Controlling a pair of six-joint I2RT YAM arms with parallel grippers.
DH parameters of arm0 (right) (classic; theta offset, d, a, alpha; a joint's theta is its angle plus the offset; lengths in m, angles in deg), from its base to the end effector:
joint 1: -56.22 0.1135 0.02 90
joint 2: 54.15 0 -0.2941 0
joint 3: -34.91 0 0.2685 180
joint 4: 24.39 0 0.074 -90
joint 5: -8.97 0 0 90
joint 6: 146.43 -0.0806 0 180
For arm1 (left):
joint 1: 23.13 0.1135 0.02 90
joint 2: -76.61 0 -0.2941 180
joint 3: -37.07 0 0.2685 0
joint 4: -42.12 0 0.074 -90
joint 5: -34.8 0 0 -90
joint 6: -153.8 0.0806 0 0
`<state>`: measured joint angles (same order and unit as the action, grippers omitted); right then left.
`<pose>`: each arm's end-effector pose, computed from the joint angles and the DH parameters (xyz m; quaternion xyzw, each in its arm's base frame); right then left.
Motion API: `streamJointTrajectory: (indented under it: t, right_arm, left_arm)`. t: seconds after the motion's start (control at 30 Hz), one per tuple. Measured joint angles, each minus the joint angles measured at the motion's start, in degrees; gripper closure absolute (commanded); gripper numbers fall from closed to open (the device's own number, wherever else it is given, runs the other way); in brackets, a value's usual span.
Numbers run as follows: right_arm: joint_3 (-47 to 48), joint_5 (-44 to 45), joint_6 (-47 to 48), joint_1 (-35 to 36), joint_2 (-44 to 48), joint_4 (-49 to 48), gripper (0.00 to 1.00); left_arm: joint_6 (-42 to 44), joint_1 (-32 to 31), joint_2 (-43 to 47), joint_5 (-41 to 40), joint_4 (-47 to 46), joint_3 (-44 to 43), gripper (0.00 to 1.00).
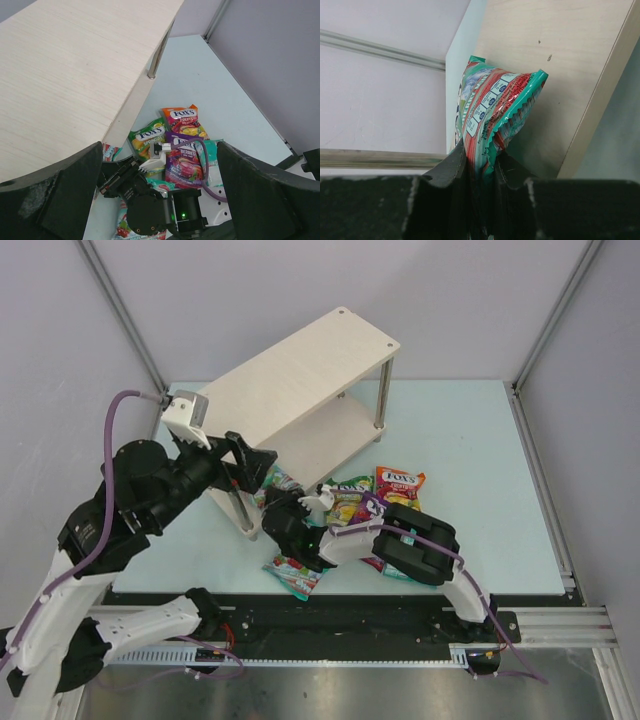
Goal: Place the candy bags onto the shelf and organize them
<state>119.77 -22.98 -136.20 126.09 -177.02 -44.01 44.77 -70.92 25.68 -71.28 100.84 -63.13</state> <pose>0.2369 0.4477 0.1584 0.3440 0.6820 0.3907 0.5137 0.1235 -0.1029 0.5204 0.1000 0.7542 -0.2634 0.5931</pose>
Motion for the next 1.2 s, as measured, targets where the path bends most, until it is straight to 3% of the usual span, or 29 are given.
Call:
streamJointTrajectory:
  t: [0.53,0.83,1.03,1.2]
  right_arm:
    - [5.03,4.68,-1.49,1.33,-3.82,1.51,1.00]
    - [5.46,5.03,-1.49,1.33,-4.15,1.60,0.66]
    - [5.49,5.05,-1.42,1.42,-4.17,2.08,0.52]
    - [5.53,5.60,-1.25,1.64,-4.15,1.29,0.49]
  left_arm:
    - [-0.02,0.00,1.16,-0.26,0.92,0.70,0.00]
    - [0.00,0.00,1.42,-0.28,1.51,1.11,0.01]
    - [0.00,0.00,1.77,-0.22,1.51,1.31,0.02]
    - [-0.02,0.00,2.05,-0.20,1.49,1.49,0.02]
